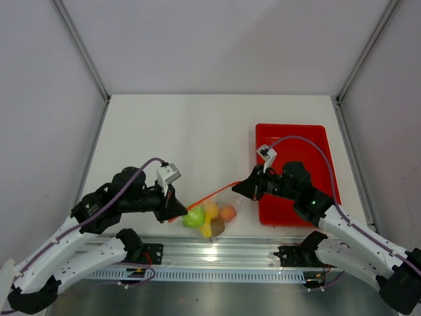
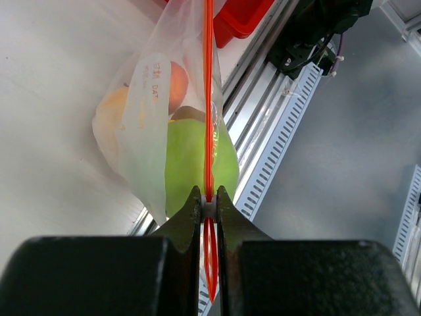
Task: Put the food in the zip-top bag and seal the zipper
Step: Zip the zipper food storage bag at the center of the board.
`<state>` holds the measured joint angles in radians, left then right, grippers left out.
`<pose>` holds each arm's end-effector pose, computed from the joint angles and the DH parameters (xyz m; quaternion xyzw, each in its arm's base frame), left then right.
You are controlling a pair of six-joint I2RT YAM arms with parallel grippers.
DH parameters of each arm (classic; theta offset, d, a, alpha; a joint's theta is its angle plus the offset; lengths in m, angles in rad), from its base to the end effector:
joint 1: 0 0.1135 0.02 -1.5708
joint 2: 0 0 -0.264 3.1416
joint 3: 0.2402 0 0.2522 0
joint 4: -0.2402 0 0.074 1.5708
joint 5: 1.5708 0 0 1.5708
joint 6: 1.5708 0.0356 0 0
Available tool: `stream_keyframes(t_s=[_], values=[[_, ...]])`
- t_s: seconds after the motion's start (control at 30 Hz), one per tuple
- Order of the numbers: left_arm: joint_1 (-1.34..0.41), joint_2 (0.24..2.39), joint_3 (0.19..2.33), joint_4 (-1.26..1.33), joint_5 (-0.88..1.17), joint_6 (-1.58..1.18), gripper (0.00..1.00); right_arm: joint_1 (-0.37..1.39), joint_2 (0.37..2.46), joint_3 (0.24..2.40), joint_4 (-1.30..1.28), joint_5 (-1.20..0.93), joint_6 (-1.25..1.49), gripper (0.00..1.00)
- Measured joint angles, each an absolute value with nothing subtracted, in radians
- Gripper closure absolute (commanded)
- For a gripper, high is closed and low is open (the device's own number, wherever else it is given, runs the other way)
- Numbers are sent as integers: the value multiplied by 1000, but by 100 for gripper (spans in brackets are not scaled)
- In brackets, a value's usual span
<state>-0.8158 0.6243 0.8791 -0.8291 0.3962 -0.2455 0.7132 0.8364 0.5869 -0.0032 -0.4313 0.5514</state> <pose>0.0705 -0.0949 0.3296 0.3325 0.8000 -0.3862 0.3166 0.1402 0.1410 0.2805 -0.1930 0.7591 0.4900 0.3826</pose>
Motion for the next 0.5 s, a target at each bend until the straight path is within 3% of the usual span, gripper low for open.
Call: stream_keyframes(t_s=[0.5], values=[[-816,598,867,-833,397,-325,99,633,808,587,-65,-439,533,100]])
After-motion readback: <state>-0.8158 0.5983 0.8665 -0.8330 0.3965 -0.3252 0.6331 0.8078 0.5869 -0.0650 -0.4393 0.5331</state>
